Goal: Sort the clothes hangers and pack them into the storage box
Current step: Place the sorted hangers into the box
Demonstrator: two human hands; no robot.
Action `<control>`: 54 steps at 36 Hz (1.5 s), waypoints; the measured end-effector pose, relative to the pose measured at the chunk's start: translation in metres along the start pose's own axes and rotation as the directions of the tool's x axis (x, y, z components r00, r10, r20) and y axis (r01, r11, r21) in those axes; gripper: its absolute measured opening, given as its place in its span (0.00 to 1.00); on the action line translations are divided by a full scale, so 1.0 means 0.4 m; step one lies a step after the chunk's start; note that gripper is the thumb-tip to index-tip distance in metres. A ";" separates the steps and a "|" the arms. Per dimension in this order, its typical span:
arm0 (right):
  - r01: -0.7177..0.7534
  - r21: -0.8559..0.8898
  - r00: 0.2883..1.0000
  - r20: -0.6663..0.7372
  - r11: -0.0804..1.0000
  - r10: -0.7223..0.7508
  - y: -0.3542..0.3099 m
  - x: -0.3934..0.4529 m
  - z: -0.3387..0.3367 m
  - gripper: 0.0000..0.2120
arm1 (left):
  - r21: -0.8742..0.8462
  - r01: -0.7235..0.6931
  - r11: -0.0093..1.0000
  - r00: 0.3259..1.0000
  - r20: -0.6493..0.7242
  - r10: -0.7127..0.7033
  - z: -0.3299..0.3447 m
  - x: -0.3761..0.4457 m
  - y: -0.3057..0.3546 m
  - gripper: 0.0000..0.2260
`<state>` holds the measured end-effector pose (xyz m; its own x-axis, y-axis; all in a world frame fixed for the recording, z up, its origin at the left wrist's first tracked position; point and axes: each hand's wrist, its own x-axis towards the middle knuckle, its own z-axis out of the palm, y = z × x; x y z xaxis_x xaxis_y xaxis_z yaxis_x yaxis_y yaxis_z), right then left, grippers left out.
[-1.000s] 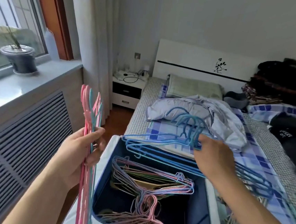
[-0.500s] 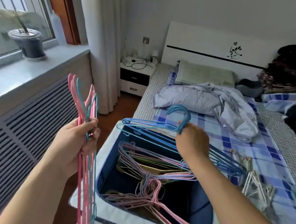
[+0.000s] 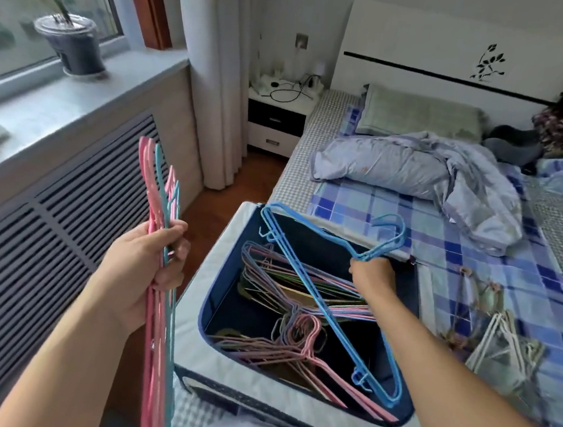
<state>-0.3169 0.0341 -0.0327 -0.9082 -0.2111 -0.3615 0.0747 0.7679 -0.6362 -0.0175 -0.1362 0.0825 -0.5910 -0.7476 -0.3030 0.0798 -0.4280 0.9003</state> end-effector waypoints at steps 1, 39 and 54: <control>-0.016 -0.034 0.999 0.027 0.999 0.016 0.028 0.008 0.018 0.18 | 0.003 0.003 1.000 1.000 -0.006 -0.003 -0.002 0.002 -0.004 0.03; -0.408 0.911 0.913 0.408 -0.061 -0.016 -0.234 -0.261 -0.110 0.14 | -0.049 -0.005 0.999 1.000 0.008 0.006 0.029 0.072 0.010 0.02; -0.372 0.701 0.909 0.144 0.608 0.390 -0.195 -0.154 0.163 0.08 | -0.049 0.028 0.998 0.998 -0.054 -0.031 -0.042 0.034 -0.020 0.02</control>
<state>-0.2399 -0.0522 -0.0053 -0.7376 0.0207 -0.6749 0.6719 0.1213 -0.7307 -0.0126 -0.1514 0.0661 -0.5486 -0.7607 -0.3470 0.1024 -0.4730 0.8751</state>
